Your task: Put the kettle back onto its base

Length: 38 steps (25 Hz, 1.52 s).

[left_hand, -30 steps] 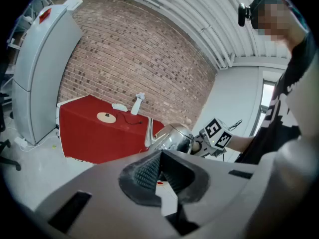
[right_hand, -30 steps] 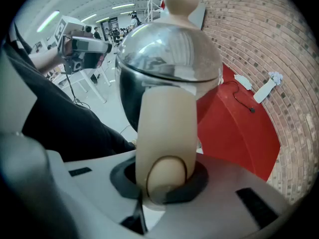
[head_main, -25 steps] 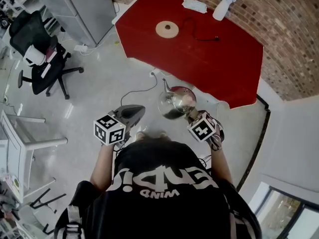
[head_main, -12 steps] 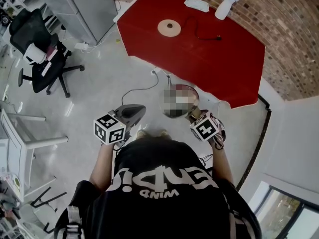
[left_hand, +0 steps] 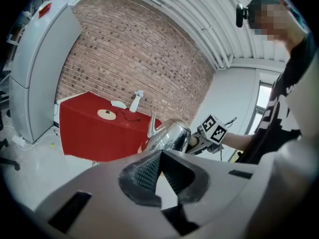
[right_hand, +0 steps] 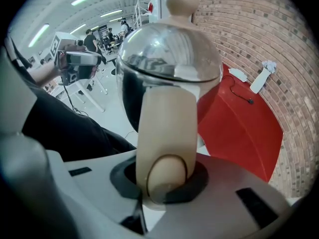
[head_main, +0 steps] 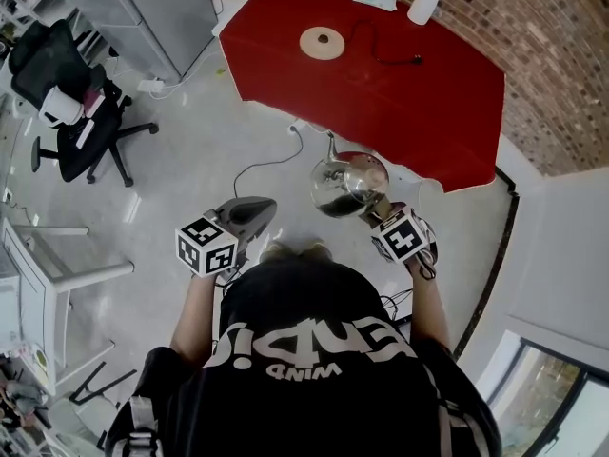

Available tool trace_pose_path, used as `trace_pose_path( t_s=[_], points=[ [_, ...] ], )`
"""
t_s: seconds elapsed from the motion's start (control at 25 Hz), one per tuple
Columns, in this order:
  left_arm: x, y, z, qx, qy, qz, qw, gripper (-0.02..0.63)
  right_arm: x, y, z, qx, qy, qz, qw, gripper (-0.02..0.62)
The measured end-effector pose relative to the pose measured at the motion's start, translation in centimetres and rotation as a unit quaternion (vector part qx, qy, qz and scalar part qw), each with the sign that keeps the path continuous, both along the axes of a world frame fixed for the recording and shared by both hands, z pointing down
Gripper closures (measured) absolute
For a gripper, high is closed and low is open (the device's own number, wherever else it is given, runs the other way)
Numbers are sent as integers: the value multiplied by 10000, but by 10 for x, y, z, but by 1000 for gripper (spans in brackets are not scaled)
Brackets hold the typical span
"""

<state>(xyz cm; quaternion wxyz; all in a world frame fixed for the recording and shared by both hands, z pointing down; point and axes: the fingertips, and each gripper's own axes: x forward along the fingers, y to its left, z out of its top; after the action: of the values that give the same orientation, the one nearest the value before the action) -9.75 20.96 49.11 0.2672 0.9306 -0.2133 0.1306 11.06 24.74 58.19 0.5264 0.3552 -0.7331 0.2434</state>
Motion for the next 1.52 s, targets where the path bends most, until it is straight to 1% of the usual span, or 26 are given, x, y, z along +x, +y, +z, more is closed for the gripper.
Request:
trace_pose_path(
  t_s=[0.28,0.4,0.64,0.88,1.16,1.36,1.52],
  points=[
    [-17,2,7,18,44,155,9999,598,-12,-2,-2,223,-61,293,9993,529],
    [-21,5,8,22,55,221,9997,597,-14,-1,-5,277,-63,340,9990,529],
    [-26,-1,11,31,75,298,9995,597,-14,-5,-3,289,88,379,9988,529],
    [-29,-18,9,39,121,291,9995,597,-17,-23,-3,317,99,360,9988,529],
    [-29,-47,13,-22,122,276,9995,597,-20,-54,-5,311,110,228,9992,529],
    [-25,-79,13,-38,144,230,9996,597,-17,-82,-1,204,121,190,9995,529],
    [-19,-109,14,-61,146,181,9997,598,-14,-110,1,216,117,43,9997,529]
  ],
)
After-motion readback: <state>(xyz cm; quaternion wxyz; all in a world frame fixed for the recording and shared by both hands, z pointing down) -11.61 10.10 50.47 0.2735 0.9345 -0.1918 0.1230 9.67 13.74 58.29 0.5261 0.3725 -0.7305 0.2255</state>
